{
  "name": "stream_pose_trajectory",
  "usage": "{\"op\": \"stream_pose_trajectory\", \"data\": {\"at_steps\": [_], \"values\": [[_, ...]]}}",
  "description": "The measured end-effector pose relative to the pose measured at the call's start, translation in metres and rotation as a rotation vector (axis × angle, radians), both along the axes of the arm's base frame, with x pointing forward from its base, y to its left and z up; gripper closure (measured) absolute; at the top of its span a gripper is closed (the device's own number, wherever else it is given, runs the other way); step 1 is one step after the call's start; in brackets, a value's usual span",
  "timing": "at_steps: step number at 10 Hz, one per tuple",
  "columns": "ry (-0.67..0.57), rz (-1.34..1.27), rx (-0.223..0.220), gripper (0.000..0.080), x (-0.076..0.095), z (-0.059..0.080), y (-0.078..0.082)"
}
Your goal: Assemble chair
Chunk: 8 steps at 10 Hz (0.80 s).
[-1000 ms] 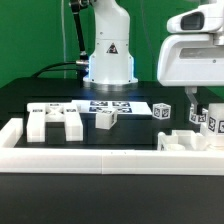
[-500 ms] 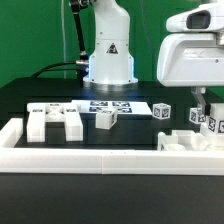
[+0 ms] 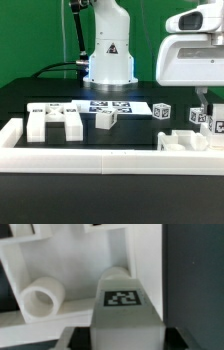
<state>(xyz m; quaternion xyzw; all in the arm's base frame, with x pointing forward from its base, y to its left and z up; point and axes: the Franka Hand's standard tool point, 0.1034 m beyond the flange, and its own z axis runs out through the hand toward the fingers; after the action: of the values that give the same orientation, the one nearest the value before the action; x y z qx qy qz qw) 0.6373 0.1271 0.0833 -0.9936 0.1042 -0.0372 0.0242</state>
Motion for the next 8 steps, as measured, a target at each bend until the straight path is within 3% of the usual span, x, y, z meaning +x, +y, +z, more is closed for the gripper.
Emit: {"op": "stream_pose_trajectory", "data": {"at_steps": [8], "values": [[0.037,-0.795,0.091,0.0508,-0.0011,-0.0015,-0.0026]]}}
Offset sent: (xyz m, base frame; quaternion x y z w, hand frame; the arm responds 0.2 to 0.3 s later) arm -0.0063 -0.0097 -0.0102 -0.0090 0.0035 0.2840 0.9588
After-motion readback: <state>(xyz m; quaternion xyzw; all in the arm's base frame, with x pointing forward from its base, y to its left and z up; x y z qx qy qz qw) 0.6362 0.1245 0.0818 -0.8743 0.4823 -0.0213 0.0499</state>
